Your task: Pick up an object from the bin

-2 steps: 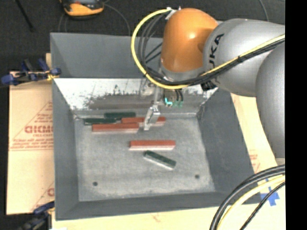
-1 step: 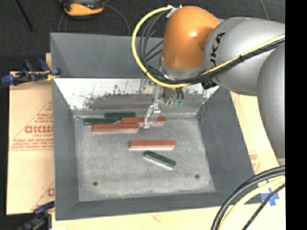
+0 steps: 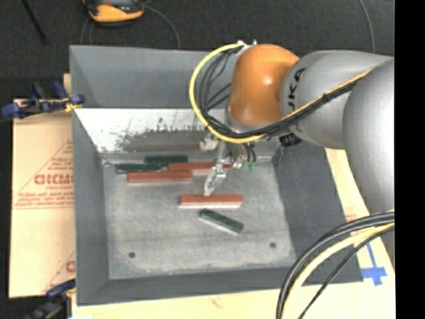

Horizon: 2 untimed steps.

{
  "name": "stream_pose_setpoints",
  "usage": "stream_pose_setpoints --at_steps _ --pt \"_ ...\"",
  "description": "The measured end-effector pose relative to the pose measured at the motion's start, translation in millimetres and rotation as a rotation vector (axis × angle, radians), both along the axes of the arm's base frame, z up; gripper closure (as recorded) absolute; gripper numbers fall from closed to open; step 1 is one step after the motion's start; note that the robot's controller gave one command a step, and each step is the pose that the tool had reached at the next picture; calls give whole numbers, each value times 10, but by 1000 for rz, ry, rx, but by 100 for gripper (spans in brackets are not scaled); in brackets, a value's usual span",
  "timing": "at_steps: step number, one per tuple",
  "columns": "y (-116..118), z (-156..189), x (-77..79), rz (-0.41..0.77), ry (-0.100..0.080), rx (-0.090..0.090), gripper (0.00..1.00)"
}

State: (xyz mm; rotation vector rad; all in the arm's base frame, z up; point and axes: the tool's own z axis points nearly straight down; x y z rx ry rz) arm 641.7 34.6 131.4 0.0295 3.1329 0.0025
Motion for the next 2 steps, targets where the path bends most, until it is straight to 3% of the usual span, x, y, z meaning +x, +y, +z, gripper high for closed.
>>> stream_pose_setpoints --at_steps 1,2 --pt "-141 -392 59 -138 5 0 0" --pt "-128 -369 56 -121 4 0 0"
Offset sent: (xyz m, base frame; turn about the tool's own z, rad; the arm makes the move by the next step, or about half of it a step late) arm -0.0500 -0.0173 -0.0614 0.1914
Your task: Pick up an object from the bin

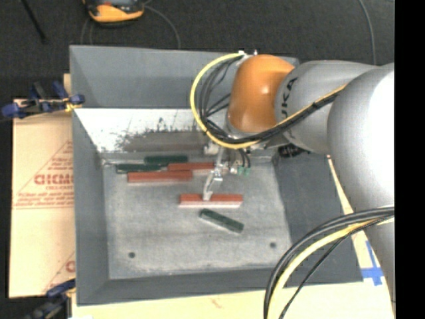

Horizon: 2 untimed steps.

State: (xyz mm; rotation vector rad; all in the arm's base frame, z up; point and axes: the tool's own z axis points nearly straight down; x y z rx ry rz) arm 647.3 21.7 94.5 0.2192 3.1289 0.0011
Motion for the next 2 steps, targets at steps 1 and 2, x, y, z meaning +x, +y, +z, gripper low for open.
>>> stream_pose_setpoints --at_steps 1,2 --pt "2 41 -473 -28 -1 0 0" --pt "-27 -139 -564 -99 3 5 100"
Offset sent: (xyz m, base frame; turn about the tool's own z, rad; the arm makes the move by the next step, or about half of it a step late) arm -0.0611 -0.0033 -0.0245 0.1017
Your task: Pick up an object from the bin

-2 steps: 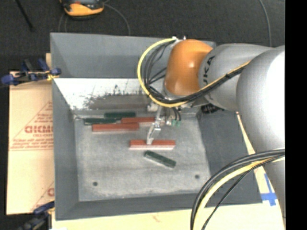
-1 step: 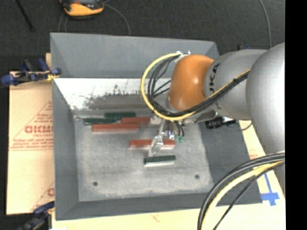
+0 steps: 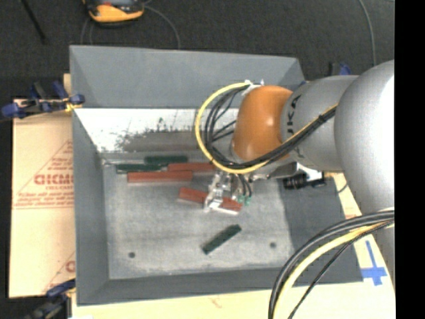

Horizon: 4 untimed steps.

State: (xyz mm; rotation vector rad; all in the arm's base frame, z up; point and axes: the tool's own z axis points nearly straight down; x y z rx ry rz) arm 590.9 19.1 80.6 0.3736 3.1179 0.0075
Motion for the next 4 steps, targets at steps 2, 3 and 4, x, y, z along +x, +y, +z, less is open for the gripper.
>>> stream_pose_setpoints --at_steps 2,3,4 --pt "1 22 -7 0 2 0 100" --pt "-9 111 -26 1 2 -3 100" --pt "-16 321 -34 1 4 -4 100"
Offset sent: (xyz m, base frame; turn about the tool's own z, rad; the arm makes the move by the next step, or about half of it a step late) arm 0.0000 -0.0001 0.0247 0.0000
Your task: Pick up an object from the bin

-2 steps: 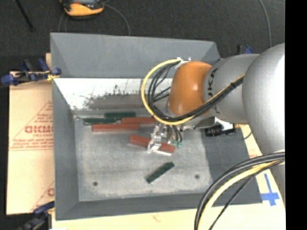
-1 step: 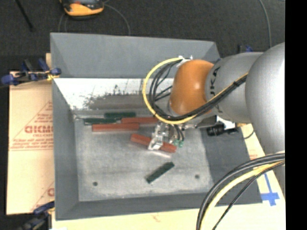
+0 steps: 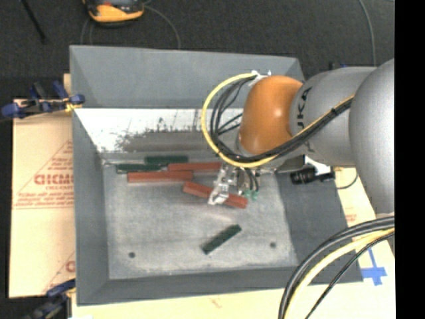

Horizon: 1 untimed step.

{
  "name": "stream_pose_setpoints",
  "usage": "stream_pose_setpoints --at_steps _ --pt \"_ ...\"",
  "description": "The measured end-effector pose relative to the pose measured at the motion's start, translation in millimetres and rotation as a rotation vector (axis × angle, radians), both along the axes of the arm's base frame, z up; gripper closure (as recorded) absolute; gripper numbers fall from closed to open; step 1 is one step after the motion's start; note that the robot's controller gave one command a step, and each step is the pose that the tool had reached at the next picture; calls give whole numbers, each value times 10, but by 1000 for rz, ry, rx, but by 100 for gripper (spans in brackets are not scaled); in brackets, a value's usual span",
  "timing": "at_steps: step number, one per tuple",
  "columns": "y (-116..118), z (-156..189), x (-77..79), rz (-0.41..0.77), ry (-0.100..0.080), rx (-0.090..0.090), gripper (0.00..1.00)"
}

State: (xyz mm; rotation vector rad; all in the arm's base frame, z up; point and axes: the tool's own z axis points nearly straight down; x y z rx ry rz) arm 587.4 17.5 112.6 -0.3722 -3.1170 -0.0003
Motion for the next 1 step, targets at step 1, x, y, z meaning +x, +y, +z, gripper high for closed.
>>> stream_pose_setpoints --at_steps 1 --pt "-3 182 13 0 -5 0 100"
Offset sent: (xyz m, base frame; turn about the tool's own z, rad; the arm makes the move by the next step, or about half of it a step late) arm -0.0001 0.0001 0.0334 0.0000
